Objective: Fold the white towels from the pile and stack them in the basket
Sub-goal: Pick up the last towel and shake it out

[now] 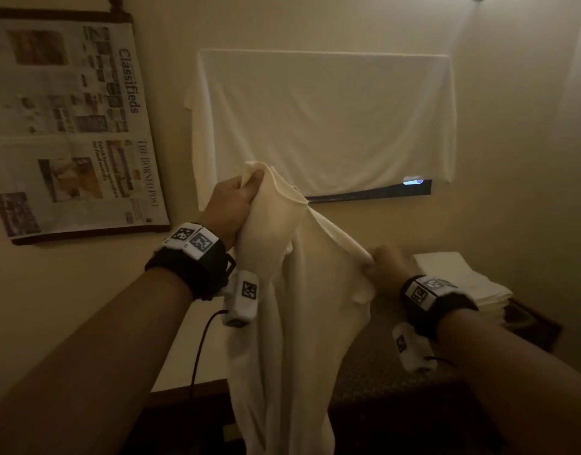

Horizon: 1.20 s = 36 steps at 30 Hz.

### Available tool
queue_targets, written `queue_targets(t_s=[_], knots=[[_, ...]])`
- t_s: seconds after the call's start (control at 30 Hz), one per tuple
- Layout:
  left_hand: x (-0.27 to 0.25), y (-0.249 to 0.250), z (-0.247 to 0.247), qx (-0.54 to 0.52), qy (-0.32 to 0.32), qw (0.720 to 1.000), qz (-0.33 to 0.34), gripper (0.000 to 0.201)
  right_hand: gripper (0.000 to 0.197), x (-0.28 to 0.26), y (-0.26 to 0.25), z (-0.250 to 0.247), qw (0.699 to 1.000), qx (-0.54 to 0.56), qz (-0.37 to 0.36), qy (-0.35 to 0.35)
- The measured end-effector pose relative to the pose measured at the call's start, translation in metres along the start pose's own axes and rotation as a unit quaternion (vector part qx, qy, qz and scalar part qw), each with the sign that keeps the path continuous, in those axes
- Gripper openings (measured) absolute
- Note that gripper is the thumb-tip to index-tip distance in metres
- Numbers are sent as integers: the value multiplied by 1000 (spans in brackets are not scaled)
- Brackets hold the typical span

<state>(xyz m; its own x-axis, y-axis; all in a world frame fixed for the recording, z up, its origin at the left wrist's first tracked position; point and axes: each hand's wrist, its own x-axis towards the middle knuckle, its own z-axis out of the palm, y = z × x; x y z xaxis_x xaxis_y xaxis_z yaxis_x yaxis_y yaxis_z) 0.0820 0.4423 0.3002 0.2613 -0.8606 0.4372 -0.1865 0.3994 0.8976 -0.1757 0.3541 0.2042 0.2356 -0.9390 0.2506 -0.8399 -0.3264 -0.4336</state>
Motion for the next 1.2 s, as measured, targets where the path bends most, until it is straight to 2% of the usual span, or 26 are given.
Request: queue_targets(t_s=[0.1,0.2,0.27,0.37,0.47,0.53,0.63,0.7,0.77,0.87,0.97,1.07,1.17,1.2], knots=[[2,-9,-7,6,5,1000,-8,38,18,1,22,4,999,-27,18,-15],[3,-21,-16,19,16,1000,-17,45,15,2,41,7,999,31,39,-7],[0,-25,-23,30,20,999,-19,45,11,3,48,7,994,91,56,29],[-2,-29,-32,31,20,999,-12,31,17,10,39,-1,977,181,51,98],[-5,-26,-40,33,-43,998,-18,29,18,15,4,-25,929,342,11,144],[-6,-19,-47,12,-98,995,-32,26,12,15,-27,-46,881,452,-45,132],[-6,-5,-59,-44,-152,987,-15,29,9,14,-75,-73,830,527,-140,119],[-2,8,-66,-76,-141,987,11,29,16,14,-105,-86,828,506,-203,130],[6,19,-71,-100,-118,987,31,43,19,12,-132,-95,841,456,-260,133],[14,34,-70,-66,-93,991,68,63,18,10,-159,-109,835,424,-326,131],[16,43,-58,-67,-95,989,93,52,18,10,-178,-118,841,395,-346,129],[23,52,-50,-137,-130,976,109,46,17,12,-194,-123,833,412,-353,109],[25,67,-38,-161,-156,966,129,18,20,13,-206,-128,819,432,-369,78],[26,70,-35,-163,-163,964,131,19,22,14,-208,-129,819,426,-378,74]])
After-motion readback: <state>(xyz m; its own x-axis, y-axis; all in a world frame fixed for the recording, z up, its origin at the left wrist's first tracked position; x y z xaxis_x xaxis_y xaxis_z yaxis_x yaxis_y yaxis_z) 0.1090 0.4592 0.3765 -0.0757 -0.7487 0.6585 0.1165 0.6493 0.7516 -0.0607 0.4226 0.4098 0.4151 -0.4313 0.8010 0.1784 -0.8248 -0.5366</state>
